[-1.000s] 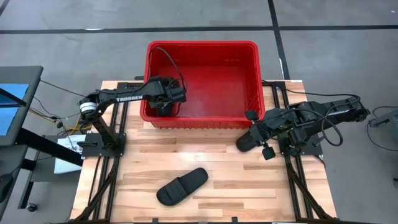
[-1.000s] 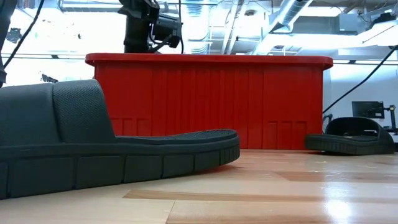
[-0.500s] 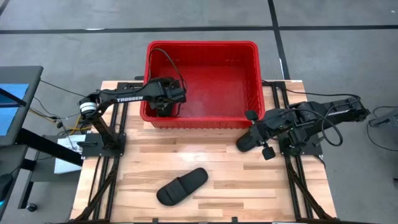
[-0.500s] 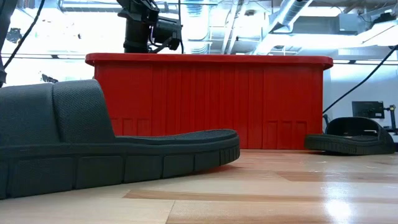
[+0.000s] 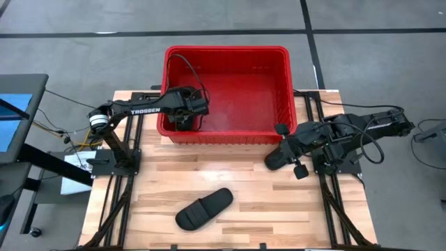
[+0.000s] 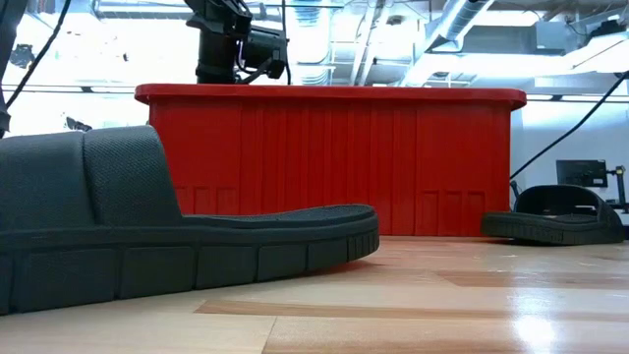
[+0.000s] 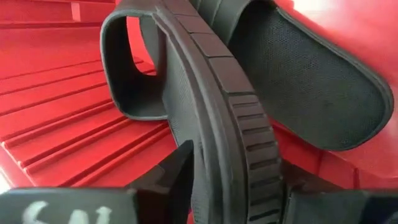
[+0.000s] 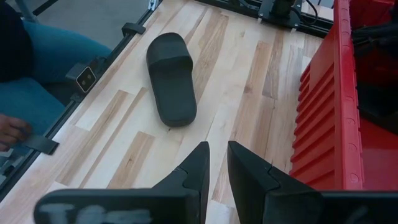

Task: Pick and place slides into bin
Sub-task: Stack the middle slide on top of the slide in the bin

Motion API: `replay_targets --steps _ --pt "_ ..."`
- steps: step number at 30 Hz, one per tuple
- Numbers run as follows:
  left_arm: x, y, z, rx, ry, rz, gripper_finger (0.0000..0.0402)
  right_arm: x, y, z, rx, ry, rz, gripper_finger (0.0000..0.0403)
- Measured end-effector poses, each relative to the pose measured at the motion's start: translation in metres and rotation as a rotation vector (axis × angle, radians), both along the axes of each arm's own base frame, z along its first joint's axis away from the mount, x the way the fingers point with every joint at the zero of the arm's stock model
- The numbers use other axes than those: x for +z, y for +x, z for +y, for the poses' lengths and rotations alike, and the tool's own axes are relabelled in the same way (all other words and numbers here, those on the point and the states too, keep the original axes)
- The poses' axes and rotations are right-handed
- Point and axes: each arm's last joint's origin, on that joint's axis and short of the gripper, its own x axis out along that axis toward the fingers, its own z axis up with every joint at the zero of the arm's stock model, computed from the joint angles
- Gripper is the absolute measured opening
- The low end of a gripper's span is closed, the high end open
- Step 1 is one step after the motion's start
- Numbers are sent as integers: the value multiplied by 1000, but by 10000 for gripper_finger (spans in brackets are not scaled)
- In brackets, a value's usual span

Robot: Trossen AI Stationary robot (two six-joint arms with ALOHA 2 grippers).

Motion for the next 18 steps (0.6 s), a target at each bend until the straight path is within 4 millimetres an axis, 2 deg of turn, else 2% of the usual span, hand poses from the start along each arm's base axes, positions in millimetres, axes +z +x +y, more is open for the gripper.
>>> replay_targets --steps 18 --pt "-1 1 -2 -26 -84 -12 137 0 0 0 0 0 0 49"
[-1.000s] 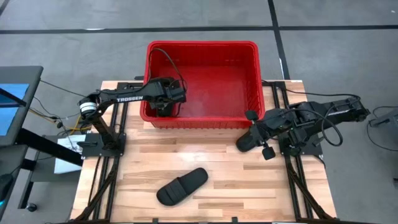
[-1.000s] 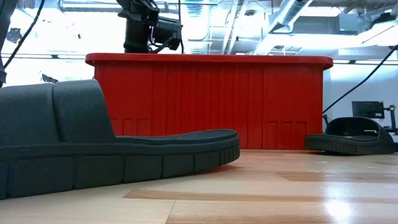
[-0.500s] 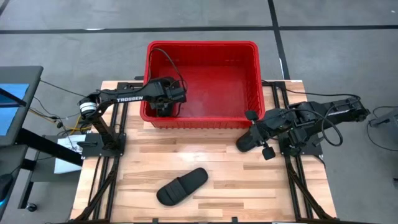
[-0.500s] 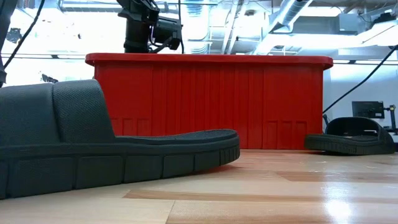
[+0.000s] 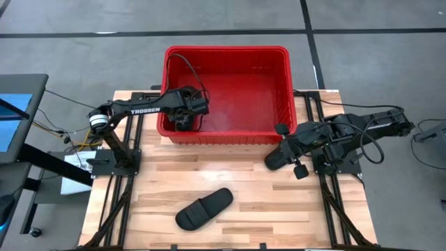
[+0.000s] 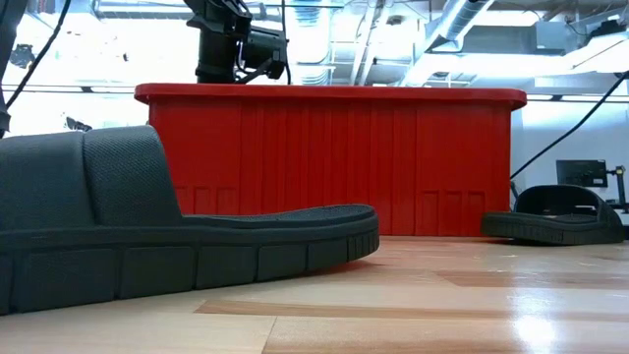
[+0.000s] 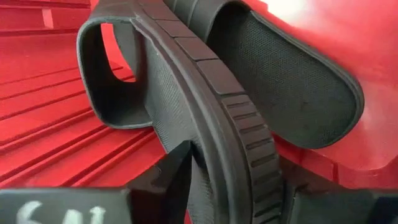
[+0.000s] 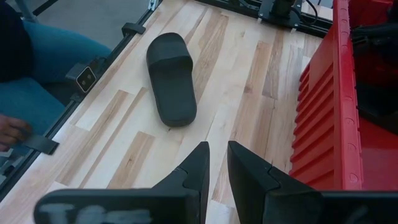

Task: Pick and place slides into bin
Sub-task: Stack the middle slide on top of the slide in the bin

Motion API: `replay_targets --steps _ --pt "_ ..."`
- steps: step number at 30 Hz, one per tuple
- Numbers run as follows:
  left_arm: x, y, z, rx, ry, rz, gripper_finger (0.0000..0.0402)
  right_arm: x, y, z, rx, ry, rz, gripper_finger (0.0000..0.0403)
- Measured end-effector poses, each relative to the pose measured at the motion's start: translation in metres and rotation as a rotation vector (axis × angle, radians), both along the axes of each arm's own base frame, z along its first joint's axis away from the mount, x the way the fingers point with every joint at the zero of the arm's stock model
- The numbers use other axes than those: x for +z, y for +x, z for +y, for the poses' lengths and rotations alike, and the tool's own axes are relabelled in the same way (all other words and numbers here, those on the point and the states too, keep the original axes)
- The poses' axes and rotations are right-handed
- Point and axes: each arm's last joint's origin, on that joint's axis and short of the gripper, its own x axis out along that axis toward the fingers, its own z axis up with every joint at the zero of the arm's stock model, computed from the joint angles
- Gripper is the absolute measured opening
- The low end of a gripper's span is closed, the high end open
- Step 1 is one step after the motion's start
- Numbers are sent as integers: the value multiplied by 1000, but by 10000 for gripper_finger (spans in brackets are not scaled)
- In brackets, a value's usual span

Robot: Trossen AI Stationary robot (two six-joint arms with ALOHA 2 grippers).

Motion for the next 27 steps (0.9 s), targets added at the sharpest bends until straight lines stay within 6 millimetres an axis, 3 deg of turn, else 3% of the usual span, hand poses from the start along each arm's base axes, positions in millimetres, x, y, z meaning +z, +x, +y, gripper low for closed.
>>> replay_targets --steps 11,27 --pt "-1 -1 -1 -34 -38 21 213 0 0 0 0 0 0 49" --pt "-1 0 -2 -128 -109 53 219 0 0 0 0 0 1 49"
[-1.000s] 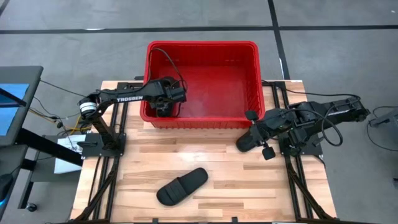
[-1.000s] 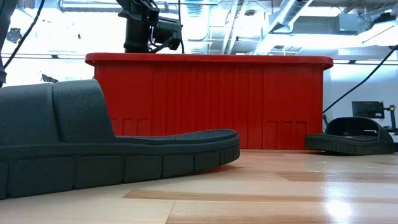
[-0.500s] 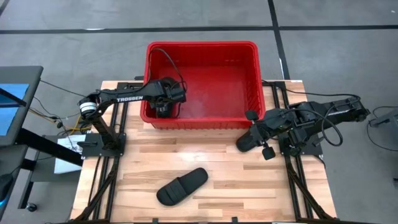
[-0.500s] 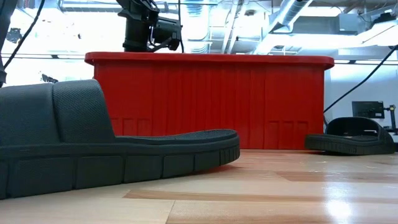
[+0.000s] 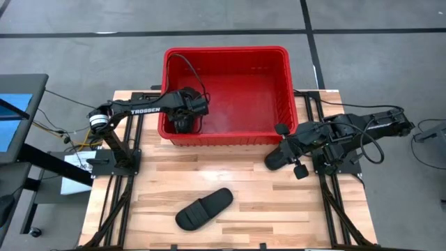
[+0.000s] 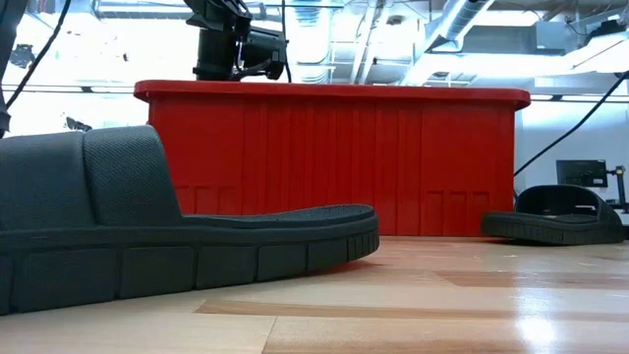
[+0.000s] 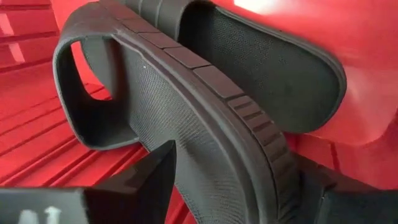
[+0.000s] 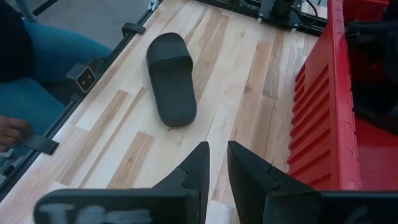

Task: Pick and place slides into bin
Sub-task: Stack the middle slide on top of the slide in the bin

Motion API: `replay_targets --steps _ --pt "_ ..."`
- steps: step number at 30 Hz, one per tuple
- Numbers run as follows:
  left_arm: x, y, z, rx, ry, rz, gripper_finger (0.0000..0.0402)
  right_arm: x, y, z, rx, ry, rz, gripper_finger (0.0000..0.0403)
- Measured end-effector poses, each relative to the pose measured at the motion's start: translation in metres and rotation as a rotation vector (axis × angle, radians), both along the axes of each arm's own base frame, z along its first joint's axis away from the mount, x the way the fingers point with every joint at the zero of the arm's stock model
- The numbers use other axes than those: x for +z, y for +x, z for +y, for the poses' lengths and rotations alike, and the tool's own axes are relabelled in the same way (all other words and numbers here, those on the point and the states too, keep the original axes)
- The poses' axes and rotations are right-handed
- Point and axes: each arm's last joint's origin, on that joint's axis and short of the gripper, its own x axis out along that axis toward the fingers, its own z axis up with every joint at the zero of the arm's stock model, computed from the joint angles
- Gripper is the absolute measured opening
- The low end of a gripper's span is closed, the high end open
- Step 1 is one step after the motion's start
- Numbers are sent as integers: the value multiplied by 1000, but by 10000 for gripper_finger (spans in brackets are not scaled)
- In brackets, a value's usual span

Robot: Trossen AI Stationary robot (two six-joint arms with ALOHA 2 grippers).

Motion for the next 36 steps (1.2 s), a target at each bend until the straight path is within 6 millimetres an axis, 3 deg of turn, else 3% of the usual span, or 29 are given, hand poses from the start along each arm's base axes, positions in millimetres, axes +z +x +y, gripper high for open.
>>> replay_targets --steps 13,36 --pt "19 0 15 31 -51 -70 219 0 0 0 0 0 0 49" --pt "18 -14 36 34 -165 -62 219 0 0 0 0 0 0 49"
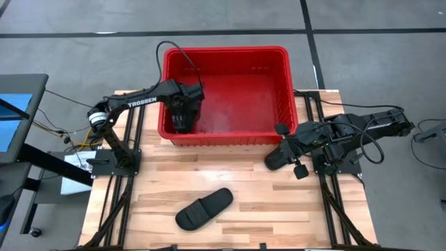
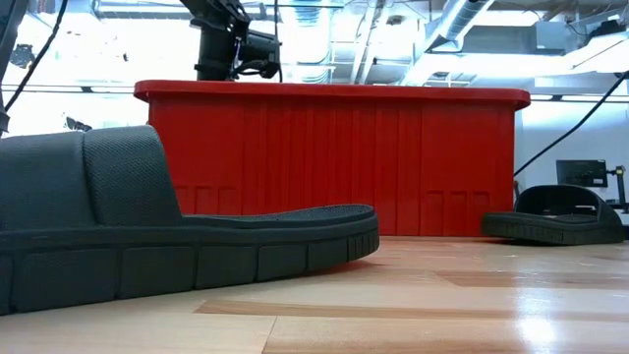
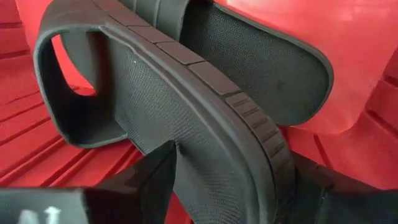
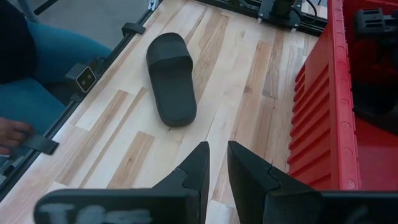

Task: Pick and place slides into bin
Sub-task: Stack the middle slide on top of the slide in the bin, then put the left slide into the bin next to the other stacked slides

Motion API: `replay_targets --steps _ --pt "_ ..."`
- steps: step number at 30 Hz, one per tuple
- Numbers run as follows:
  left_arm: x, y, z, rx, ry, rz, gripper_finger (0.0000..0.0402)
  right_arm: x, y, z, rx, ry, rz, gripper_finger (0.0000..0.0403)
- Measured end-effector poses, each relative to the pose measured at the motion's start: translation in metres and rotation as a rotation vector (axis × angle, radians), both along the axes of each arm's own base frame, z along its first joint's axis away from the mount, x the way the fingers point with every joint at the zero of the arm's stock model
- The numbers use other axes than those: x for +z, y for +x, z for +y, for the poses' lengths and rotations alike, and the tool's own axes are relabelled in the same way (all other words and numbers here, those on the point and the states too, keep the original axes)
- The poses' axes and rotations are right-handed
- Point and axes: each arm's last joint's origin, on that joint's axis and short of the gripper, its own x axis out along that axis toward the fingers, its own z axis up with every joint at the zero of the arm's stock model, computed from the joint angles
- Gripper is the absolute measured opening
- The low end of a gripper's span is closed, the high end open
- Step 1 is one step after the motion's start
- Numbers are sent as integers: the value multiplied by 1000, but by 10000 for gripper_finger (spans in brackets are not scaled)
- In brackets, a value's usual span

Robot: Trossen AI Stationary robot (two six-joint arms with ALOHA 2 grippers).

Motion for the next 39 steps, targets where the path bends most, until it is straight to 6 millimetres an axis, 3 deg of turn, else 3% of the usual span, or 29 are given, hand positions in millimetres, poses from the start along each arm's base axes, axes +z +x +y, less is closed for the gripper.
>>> replay_targets --steps 8,18,23,39 --pt "7 0 5 -14 -1 -19 219 0 0 0 0 0 0 49" --pt "64 8 9 -31 54 -174 219 0 0 0 0 0 0 49" --pt "82 7 8 -32 70 -203 219 0 0 0 0 0 0 49" --pt "82 1 6 -39 41 -148 219 0 0 0 0 0 0 49"
